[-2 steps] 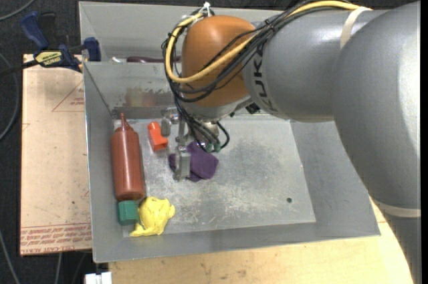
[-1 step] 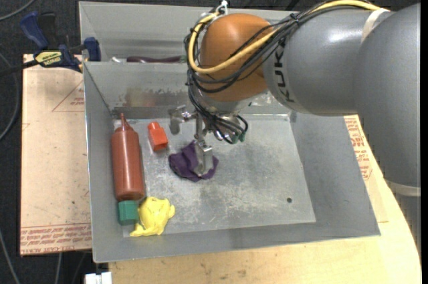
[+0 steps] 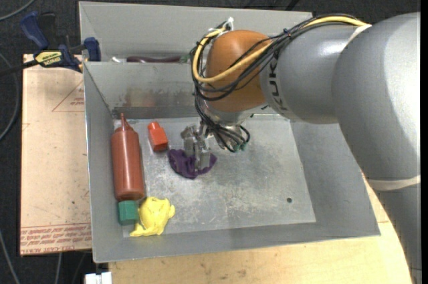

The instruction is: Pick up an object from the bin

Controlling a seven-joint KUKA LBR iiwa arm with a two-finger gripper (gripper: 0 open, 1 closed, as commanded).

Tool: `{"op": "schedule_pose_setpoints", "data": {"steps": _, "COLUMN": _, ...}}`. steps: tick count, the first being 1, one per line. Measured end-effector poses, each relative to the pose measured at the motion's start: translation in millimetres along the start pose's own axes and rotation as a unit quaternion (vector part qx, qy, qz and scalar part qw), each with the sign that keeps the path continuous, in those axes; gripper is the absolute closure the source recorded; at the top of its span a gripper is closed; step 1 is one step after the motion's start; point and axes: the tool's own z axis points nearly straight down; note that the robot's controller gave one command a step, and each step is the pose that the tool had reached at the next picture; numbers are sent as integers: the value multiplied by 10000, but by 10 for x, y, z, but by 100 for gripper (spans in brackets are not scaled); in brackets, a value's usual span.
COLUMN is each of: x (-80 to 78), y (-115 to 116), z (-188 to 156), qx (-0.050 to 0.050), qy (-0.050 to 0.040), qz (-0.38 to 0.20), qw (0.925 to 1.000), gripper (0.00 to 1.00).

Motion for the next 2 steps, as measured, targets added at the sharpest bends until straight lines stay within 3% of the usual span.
{"op": "schedule_pose_setpoints", "data": {"steps": 1, "x": 0, "y": 0, "z": 0, "qx": -1, "qy": 0, "qz": 3, "qw": 10000, "gripper": 100}}
{"op": "schedule_pose_setpoints", "data": {"steps": 2, "x": -111, "y": 60, "z": -1209, "qx": -4, "qy": -21, "qz": -210, "qw": 9998, "gripper": 100}}
